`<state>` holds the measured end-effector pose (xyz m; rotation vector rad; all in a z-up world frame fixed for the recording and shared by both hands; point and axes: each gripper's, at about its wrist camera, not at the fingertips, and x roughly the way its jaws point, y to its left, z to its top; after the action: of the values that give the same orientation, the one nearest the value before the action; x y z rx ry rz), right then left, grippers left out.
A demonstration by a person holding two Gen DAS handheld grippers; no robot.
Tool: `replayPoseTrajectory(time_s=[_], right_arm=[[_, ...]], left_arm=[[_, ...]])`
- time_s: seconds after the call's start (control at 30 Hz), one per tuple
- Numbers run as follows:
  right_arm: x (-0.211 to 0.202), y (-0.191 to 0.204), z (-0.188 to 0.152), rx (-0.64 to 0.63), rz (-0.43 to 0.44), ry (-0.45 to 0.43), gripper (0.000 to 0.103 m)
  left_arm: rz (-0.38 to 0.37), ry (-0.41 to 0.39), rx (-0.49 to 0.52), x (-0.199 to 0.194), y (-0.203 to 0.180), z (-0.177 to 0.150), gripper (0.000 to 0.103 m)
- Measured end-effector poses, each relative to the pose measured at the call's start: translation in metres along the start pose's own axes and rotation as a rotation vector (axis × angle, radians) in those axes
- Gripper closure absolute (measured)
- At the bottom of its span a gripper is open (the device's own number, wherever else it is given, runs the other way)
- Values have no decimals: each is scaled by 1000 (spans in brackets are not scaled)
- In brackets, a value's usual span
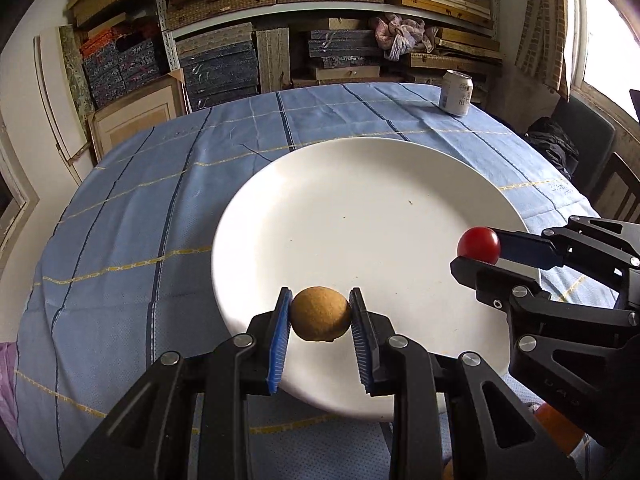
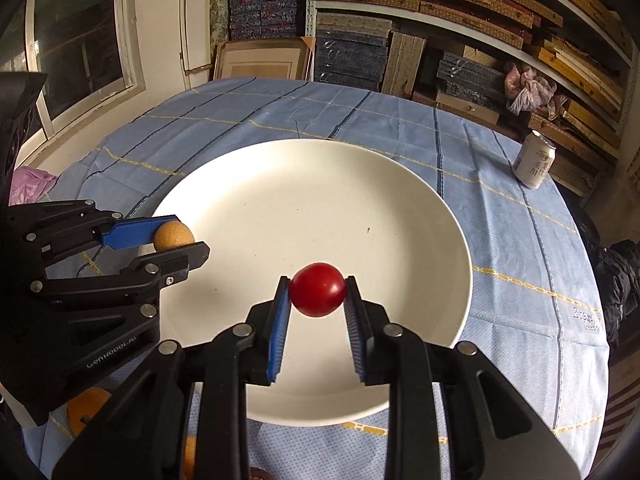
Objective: Organize fruits
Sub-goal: 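Carry both fruits over the white plate and open both grippers to drop them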
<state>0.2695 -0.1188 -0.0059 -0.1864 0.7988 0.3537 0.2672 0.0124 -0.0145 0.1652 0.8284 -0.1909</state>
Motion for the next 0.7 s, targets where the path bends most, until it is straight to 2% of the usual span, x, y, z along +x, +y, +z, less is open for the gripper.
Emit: replayPoseTrajectory(time_s=[0.03, 0.07, 0.1, 0.13, 0.17, 0.2, 0.33, 0.47, 0.53, 0.7], right_arm=[[0, -1, 0, 2, -11, 1, 60], [-2, -2, 0, 4, -47, -11, 53], [-5, -5, 0, 15, -92, -32, 40], [-7, -10, 0, 29, -106, -46, 33], [-11, -15, 1, 54, -89, -54, 20], [-14, -20, 3, 82, -70, -61, 15], [-21, -25, 5, 82, -89, -81, 15], [-23, -23, 6, 62, -84, -82, 15], [-26, -20, 5, 45, -89, -89, 9], [-48, -14, -2, 39, -91, -113, 4]], left_arm=[[0, -9, 1, 0, 0, 0, 69], [4, -11, 1, 0, -1, 1, 54], [50, -11, 0, 0, 1, 1, 45], [101, -7, 3, 1, 4, 2, 25], [133, -10, 5, 0, 7, 2, 13], [128, -27, -5, -2, 11, 1, 11], [78, -29, -52, -6, 14, 4, 10], [138, -46, -10, -11, 5, 5, 9], [143, -49, -11, -11, 4, 6, 9], [70, -49, -86, -21, 13, 3, 6]])
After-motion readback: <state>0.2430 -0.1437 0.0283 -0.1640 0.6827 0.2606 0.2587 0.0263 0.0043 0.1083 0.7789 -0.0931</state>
